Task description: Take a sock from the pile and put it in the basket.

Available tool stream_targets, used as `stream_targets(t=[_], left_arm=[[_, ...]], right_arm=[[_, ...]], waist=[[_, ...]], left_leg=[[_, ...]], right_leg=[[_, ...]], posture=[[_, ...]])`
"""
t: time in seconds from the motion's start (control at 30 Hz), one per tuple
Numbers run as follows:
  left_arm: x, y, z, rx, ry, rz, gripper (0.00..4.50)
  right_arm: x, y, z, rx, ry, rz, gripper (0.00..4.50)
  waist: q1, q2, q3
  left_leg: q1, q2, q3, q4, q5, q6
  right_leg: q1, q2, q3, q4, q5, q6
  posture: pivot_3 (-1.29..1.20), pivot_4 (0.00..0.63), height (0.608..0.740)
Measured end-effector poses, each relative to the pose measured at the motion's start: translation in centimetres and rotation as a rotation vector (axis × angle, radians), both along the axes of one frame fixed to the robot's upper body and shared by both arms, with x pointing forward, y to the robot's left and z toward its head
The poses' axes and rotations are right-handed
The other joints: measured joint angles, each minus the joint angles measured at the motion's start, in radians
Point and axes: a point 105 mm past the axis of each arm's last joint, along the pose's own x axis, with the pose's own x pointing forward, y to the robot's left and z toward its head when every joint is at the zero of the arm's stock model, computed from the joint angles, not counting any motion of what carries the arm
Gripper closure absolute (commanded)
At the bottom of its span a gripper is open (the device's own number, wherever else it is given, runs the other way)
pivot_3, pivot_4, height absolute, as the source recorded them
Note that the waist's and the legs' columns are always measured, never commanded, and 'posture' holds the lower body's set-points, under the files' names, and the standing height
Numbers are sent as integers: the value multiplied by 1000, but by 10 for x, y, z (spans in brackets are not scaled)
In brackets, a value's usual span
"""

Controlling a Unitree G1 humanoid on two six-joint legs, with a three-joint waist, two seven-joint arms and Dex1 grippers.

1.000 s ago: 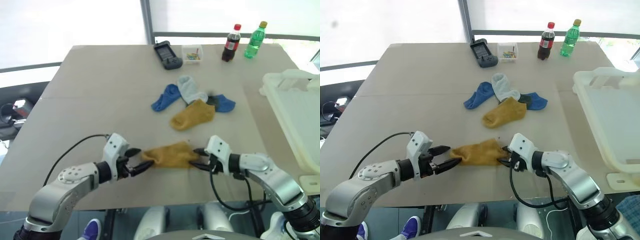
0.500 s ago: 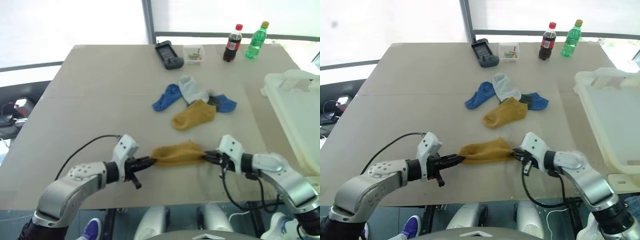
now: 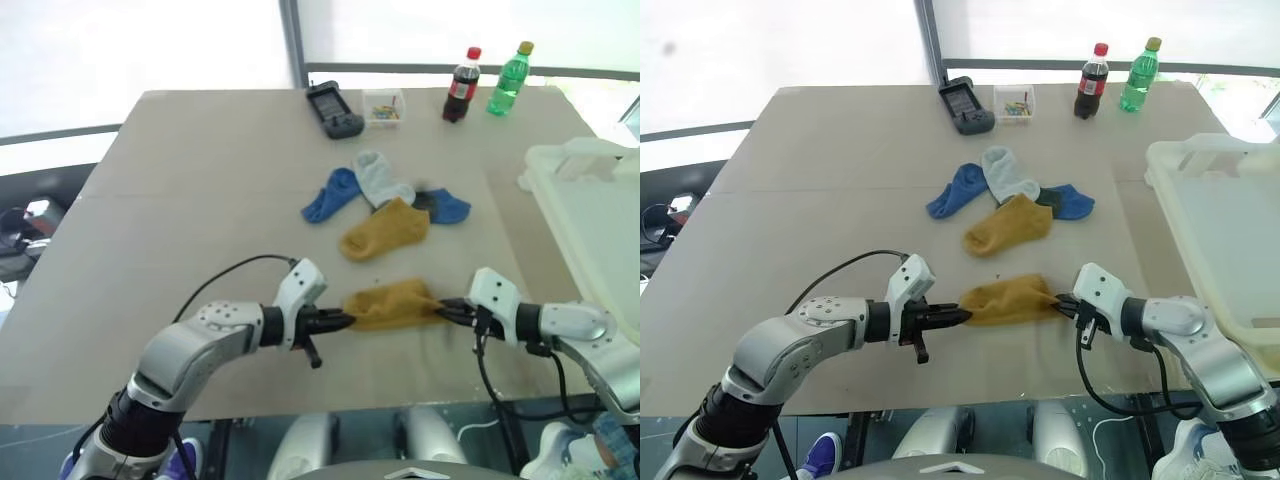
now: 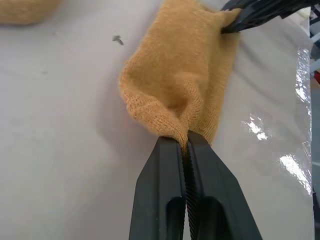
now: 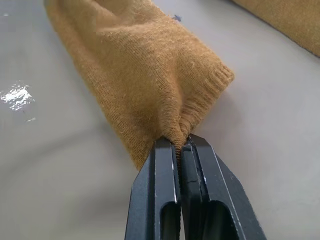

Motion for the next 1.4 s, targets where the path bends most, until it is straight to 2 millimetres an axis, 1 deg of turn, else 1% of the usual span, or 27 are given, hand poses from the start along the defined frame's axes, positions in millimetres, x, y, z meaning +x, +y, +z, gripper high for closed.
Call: stream_targets(t=[0.17,0.3,0.43,0.5,0.57,0.6,0.7,0.8,0.83,0.93,1.0,1.07,1.13,1.2,1.27,1.33,1.4], left_arm=[[0,-2,0,4,0,-12,4448],[4,-8,4,4,-17,-31,4448],[3,-10,2,8,-15,-35,4448],[3,-10,2,12,-15,-34,4500],[3,-9,1,15,-13,-32,3847],[3,-9,0,15,-10,-32,3683],[3,-10,0,13,-7,-30,2301],[3,-11,0,11,-14,-27,1093],[3,-11,1,7,-17,-30,1093],[4,-9,0,12,-25,-28,1093],[4,-8,0,14,-29,-29,1093],[4,-8,0,15,-34,-31,1093],[4,-7,0,20,-41,-28,1093],[5,-7,1,23,-46,-27,1093],[6,-7,1,26,-50,-25,1093],[7,-6,1,30,-59,-20,1093],[8,-5,0,33,-62,-15,1093]], right_arm=[[4,-13,2,-26,-14,-26,4500],[5,-14,1,-30,-21,-17,4500],[5,-14,1,-38,-32,-13,4500],[5,-15,1,-37,-28,-12,3812],[5,-15,0,-30,-14,-15,3168],[6,-15,0,-28,-15,-18,2725],[10,-18,2,-25,-31,-45,1446],[10,-23,5,12,4,-88,1422],[9,-23,7,34,18,-96,1422],[9,-19,20,155,47,-135,1422],[11,-17,25,199,50,-155,1422],[16,-13,29,233,44,-170,1422],[21,-11,30,229,25,-183,1422],[25,-9,26,206,14,-193,1422],[29,-9,14,183,18,-223,1422],[33,-14,0,133,22,-253,1422],[35,-14,-1,114,-14,-244,1422]], waist=[[2,0,0],[1,0,0],[1,0,0],[1,0,0],[1,0,0],[1,0,0],[1,0,0],[3,0,0],[3,0,0],[0,0,0],[-1,0,0],[-1,0,0],[0,0,0],[0,0,0],[1,0,0],[1,0,0],[0,0,0]], left_leg=[[0,0,0,1,0,0],[0,0,0,1,0,0],[0,0,0,1,0,0],[0,0,0,1,0,0],[0,0,0,2,0,0],[0,0,0,2,0,0],[0,0,0,2,0,0],[0,0,0,2,0,0],[0,0,0,1,0,0],[0,0,0,1,0,0],[1,0,0,1,0,0],[1,0,0,1,0,0],[0,0,0,2,0,0],[0,0,0,1,0,0],[0,0,0,1,0,0],[0,-1,0,1,0,0],[0,-1,0,1,0,0]], right_leg=[[0,0,0,0,0,0],[0,0,0,0,0,0],[0,0,0,0,0,0],[1,0,0,0,0,0],[1,0,0,0,0,0],[1,0,0,0,0,0],[1,0,0,0,0,0],[1,0,0,0,0,0],[1,0,0,0,0,0],[1,0,0,1,0,0],[1,0,0,1,0,0],[1,0,0,1,0,0],[1,0,0,1,0,0],[1,0,0,1,0,0],[1,0,0,1,0,0],[0,0,0,1,0,0],[1,0,0,1,0,0]], posture=[[0,150,740],[0,150,740],[0,150,740],[0,150,740],[0,150,740],[0,150,740],[0,150,740],[0,150,740],[0,150,740],[0,150,740],[0,150,740],[0,150,740],[0,150,740],[0,150,740],[0,150,740],[0,150,740],[0,150,740]])
